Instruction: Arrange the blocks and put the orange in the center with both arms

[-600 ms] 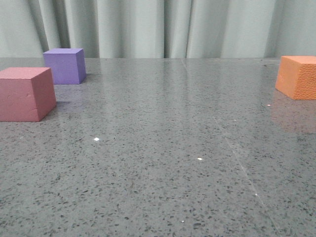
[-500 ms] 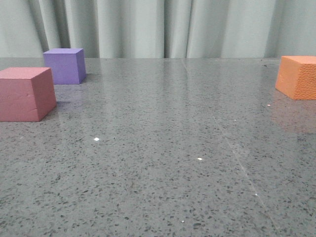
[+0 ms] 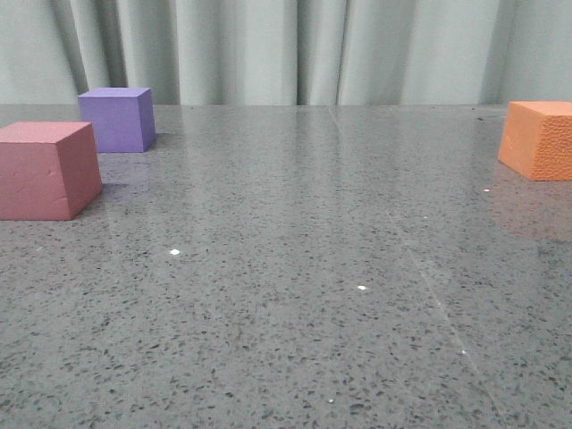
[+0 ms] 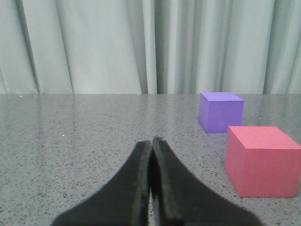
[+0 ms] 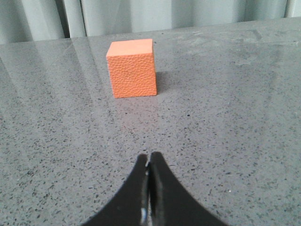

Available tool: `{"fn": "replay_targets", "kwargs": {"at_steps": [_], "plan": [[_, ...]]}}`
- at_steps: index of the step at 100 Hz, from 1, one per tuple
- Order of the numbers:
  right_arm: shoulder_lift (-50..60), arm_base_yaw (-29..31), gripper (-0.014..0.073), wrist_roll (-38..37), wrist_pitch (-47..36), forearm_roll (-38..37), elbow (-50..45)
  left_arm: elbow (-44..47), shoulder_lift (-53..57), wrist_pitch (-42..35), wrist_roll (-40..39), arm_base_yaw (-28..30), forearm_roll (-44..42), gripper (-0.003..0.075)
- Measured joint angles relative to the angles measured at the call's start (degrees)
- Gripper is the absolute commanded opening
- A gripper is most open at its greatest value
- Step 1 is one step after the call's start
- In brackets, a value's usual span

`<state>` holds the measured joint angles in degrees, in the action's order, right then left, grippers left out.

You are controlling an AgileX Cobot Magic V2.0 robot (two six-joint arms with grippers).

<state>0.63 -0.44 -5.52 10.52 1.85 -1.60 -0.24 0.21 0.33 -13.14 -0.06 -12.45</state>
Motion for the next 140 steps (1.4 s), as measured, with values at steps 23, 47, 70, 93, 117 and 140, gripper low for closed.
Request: {"fn": "replay_targets", "kwargs": {"at_steps": [23,47,70,93,117,140], "plan": [[0.0,0.0,-0.0067,0.0,-3.13,0.0,0.0,0.0,0.0,0.0,0.0,0.0,0.0,-0.0019],[0.0,0.0,-0.0067,0.0,-8.69,0.0,2.04,0.0,0.0,0.0,0.0,0.0,0.0,-0.0019],[-6.24,0.0,-0.0067,0.0,1.6,0.0,16.35,0.0,0.0,0.0,0.0,0.0,0.0,-0.0019],[-23.82,0.0,-0.0067,0.0,13.37,0.0,31.31,0.0,0.0,0.0,0.0,0.0,0.0,-0.0019],[-40.59,0.0,-0.0067,0.0,18.78,0.0,42.41,0.0,0.0,0.0,0.0,0.0,0.0,-0.0019],[-48.57,0.0,-0.0055,0.0,18.01,0.0,43.37,0.0,0.0,0.0,0.0,0.0,0.0,-0.0019]]}}
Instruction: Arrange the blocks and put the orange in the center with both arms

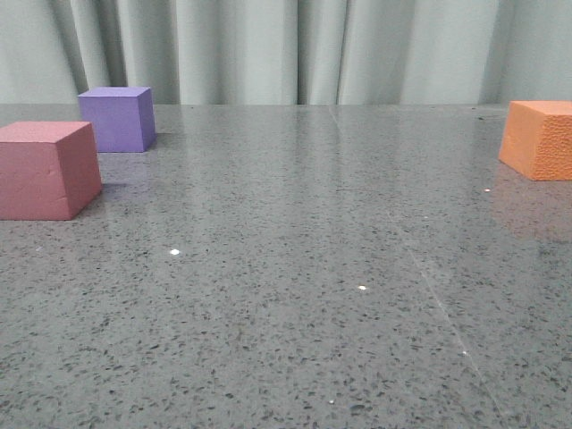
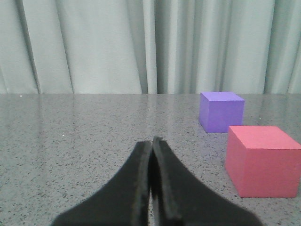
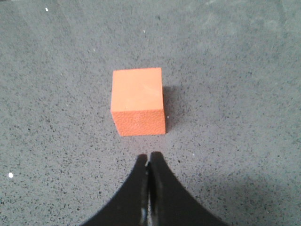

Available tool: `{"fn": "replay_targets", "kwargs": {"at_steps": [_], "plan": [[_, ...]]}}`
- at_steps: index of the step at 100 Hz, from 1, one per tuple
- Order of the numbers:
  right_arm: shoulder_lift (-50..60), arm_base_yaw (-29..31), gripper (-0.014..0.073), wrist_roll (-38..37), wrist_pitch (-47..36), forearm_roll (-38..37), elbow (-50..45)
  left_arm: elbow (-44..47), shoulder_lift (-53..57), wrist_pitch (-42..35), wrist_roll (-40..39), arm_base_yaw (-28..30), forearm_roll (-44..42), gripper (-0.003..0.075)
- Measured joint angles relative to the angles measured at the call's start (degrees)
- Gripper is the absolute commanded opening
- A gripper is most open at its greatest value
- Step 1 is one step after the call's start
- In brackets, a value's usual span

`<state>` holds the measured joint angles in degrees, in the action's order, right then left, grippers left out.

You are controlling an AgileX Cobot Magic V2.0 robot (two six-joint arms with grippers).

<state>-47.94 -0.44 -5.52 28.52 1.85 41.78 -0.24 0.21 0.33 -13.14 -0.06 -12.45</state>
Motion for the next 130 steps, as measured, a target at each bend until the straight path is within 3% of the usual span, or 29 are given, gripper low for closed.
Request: {"fn": "replay_targets", "kwargs": {"at_steps": [6,15,23,32,38,68,130], "plan": [[-0.7,0.0,-0.0022,0.0,0.0,0.0,0.0,0.0,0.0,0.0,0.0,0.0,0.0,-0.0019],[-1.04,0.0,0.0099,0.0,-0.29,0.0,0.0,0.0,0.0,0.0,0.0,0.0,0.0,-0.0019],[-1.04,0.0,0.0266,0.0,-1.34,0.0,0.0,0.0,0.0,0.0,0.0,0.0,0.0,-0.0019],[-1.04,0.0,0.0538,0.0,-2.45,0.0,0.0,0.0,0.0,0.0,0.0,0.0,0.0,-0.0019],[-1.04,0.0,0.0673,0.0,-3.47,0.0,0.0,0.0,0.0,0.0,0.0,0.0,0.0,-0.0019],[-2.27,0.0,0.0639,-0.31,-3.68,1.09,1.59,0.0,0.0,0.0,0.0,0.0,0.0,-0.0019],[-34.03,-2.04,0.0639,1.41,7.4,1.85,31.03,0.0,0.0,0.0,0.0,0.0,0.0,-0.0019]]}}
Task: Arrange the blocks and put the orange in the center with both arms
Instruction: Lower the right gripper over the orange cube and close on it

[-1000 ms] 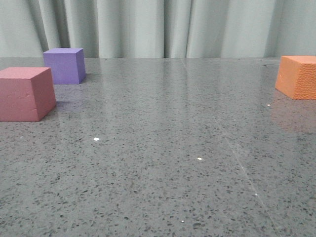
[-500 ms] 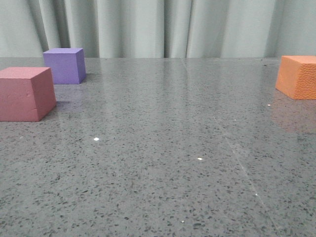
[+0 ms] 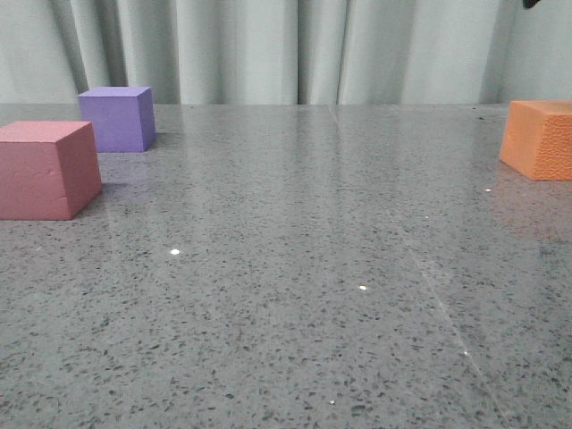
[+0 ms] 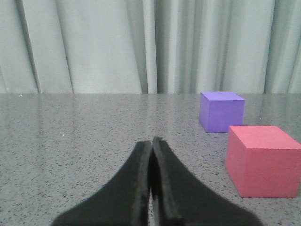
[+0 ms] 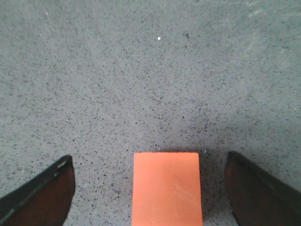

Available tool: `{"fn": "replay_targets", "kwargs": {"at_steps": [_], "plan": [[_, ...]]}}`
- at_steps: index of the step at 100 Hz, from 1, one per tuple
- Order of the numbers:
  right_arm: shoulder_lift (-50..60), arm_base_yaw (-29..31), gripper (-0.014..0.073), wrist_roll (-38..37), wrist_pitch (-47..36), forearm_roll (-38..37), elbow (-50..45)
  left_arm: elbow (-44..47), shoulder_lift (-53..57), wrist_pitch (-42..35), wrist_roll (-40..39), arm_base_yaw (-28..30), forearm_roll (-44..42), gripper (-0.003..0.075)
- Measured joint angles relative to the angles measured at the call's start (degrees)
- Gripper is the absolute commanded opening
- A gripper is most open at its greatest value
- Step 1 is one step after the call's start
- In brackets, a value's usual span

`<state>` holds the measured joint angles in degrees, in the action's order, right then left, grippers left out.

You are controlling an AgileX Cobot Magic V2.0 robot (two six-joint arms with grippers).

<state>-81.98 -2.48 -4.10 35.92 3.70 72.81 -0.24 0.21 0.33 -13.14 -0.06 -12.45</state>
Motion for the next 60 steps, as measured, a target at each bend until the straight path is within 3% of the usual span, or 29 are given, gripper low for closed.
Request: {"fn": "replay_targets", "kwargs": {"at_steps": [60], "plan": [[-7.39,0.0,0.0639,1.52,3.5,0.0,2.01,0.0,0.0,0.0,0.0,0.0,0.0,-0.0019]]}}
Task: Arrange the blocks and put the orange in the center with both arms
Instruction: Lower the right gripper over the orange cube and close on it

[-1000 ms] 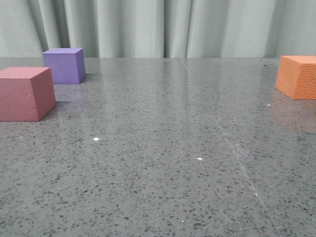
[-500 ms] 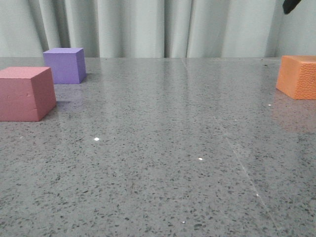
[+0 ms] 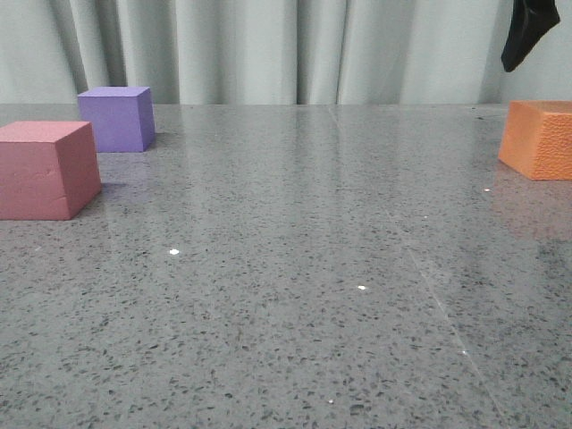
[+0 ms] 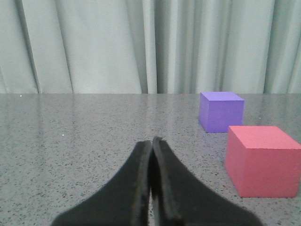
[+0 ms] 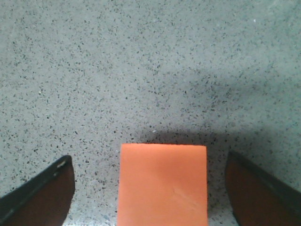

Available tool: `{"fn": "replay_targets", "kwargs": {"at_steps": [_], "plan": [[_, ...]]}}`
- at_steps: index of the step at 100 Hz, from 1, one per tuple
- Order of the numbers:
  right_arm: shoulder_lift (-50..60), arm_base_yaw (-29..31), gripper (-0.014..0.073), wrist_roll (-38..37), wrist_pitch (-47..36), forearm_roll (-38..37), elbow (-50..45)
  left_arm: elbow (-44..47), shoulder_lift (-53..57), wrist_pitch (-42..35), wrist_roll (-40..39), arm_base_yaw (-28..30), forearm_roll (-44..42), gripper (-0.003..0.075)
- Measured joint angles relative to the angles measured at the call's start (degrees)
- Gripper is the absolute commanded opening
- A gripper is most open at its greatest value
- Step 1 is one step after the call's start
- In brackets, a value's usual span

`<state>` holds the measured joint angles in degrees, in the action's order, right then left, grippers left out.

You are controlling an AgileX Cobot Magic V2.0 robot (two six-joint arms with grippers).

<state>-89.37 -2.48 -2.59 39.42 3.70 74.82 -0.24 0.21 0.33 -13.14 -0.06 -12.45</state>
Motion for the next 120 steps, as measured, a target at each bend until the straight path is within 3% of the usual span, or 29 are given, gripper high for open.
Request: {"fn": "replay_targets", "kwargs": {"at_steps": [106,113,120], "plan": [[-7.88,0.0,0.0633,0.0,3.16,0.0,0.09,0.0,0.0,0.0,0.0,0.0,0.0,-0.0019],[-7.92,0.0,0.0606,0.0,3.16,0.0,0.09,0.0,0.0,0.0,0.0,0.0,0.0,-0.0019],[-7.92,0.0,0.0521,0.0,3.16,0.0,0.09,0.0,0.0,0.0,0.0,0.0,0.0,-0.0019]]}}
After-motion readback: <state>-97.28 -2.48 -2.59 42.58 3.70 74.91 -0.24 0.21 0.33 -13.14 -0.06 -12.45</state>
